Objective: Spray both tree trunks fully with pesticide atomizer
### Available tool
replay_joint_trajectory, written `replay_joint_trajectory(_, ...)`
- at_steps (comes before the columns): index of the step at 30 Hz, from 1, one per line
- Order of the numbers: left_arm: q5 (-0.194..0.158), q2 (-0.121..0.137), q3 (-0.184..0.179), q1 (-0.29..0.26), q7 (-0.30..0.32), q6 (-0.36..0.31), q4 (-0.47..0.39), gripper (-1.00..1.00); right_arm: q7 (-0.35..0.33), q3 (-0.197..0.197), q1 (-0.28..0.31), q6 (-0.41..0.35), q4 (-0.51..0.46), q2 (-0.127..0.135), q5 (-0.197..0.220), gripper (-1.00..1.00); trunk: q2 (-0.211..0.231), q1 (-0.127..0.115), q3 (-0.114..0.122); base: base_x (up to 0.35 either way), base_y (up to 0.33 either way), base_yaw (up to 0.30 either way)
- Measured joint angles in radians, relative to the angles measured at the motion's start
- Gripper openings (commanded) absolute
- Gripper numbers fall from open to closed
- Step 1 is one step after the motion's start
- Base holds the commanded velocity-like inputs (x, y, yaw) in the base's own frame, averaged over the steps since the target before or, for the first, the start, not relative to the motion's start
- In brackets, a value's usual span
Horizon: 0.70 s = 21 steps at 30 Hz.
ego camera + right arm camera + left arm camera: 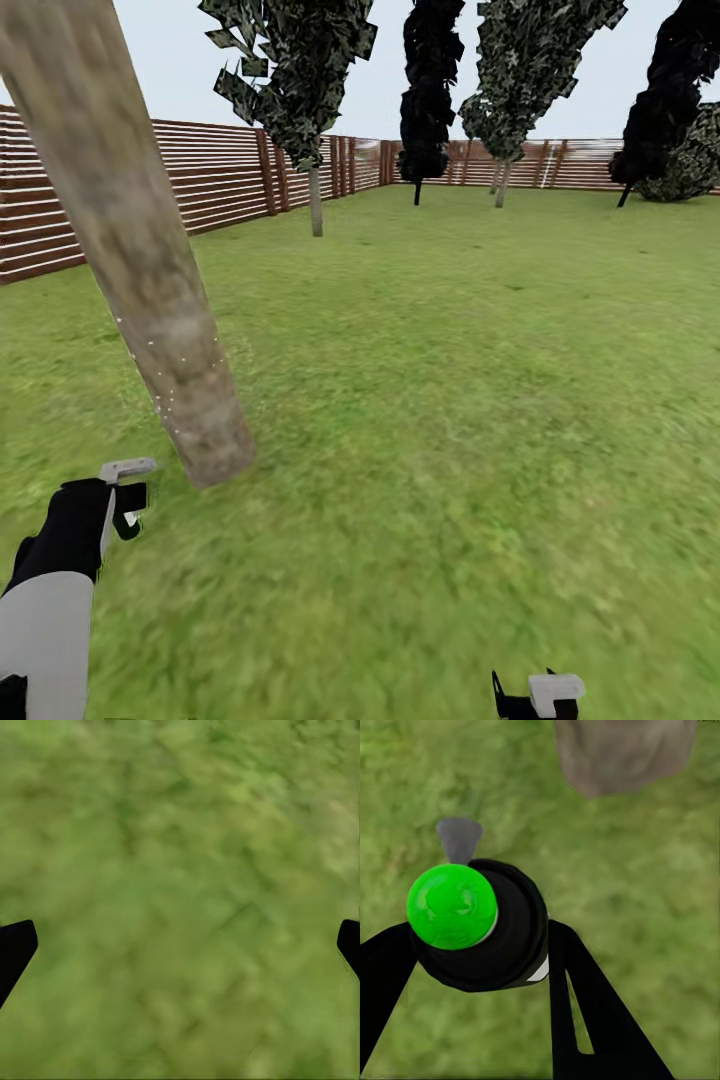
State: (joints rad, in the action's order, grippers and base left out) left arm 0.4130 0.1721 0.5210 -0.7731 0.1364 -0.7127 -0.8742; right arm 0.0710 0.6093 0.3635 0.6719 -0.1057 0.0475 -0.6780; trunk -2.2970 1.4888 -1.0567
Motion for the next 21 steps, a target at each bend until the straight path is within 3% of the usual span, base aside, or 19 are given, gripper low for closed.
replay_joint_trajectory(4,-0.007,-0.005,-0.002,0.000,0.000,0.001,0.000,-1.00,0.000,0.000,0.000,0.000,0.000,0.000,0.000,1.00,0.000,0.000,0.000,0.122,-0.251,0.192)
replay_joint_trajectory(15,-0.006,-0.015,-0.009,-0.001,0.000,-0.001,0.000,-1.00,0.000,0.001,0.000,0.000,0.000,0.000,0.000,1.00,0.000,0.000,0.000,0.203,-0.217,0.016)
replay_joint_trajectory(21,-0.005,-0.014,-0.005,-0.001,-0.001,-0.001,-0.003,-1.00,0.000,0.001,0.000,0.000,0.000,0.000,0.000,1.00,0.000,0.000,0.000,0.259,-0.170,0.251)
